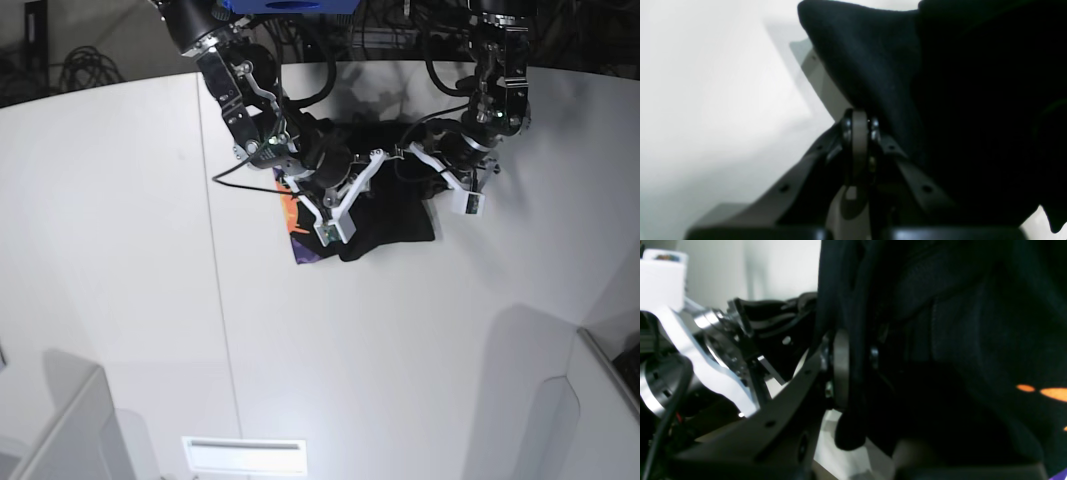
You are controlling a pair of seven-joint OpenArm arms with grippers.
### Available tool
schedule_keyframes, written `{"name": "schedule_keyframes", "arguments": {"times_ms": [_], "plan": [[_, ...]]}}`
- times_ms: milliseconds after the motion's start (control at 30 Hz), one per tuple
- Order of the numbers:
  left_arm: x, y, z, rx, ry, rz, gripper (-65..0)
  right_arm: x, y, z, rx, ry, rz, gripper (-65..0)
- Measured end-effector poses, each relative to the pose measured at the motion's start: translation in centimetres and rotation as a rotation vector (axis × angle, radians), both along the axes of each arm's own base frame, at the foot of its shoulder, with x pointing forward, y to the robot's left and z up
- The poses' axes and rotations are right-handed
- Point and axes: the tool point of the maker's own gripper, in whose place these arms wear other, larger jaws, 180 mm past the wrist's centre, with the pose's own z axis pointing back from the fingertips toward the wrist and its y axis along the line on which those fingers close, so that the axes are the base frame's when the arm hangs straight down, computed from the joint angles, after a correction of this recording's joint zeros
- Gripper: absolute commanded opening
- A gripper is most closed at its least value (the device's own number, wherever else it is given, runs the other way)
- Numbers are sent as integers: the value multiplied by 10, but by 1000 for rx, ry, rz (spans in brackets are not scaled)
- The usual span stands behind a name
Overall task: Fold the T-shirt properly
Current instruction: 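Grasp the other strip end with the right gripper and fold it toward the left gripper, then press the folded end down onto the bundle with the right gripper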
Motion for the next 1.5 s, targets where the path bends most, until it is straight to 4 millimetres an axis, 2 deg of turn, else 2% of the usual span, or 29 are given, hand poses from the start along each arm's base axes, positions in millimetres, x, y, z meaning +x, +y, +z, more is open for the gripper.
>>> {"name": "schedule_keyframes", "arguments": {"times_ms": [167, 333, 467, 667, 767, 833, 867, 933, 1000, 1200, 1500], "plan": [[0, 0, 0, 0, 0, 0, -650, 6, 0, 2, 6, -23, -13, -650], [-3, 1, -1, -3, 1, 6, -650, 7, 0, -11, -14, 10, -9, -650], [-4, 3, -1, -2, 3, 10, -650, 6, 5, -12, -7, 19, -9, -650], [-17, 35, 4, 37, 12, 81, -650, 6, 5, -14, -8, 24, -9, -650], [-30, 51, 5, 76, 63, 99, -650, 6, 7, -12, 1, 24, -9, -417], [-38, 64, 8, 106, 90, 114, -650, 6, 7, -13, -1, 26, -7, -297], [-40, 71, 10, 121, 96, 137, -650, 6, 7, -12, 1, 27, -8, -264], [-47, 79, 13, 139, 95, 150, -650, 6, 7, -12, 2, 26, -8, -255], [-54, 79, 16, 148, 100, 142, -650, 6, 7, -12, 3, 26, -8, -254], [-57, 88, 23, 175, 89, 141, -650, 7, 14, -7, 17, 21, -8, -254], [-60, 85, 22, 169, 94, 139, -650, 13, 20, 0, 6, -15, 21, -254]]}}
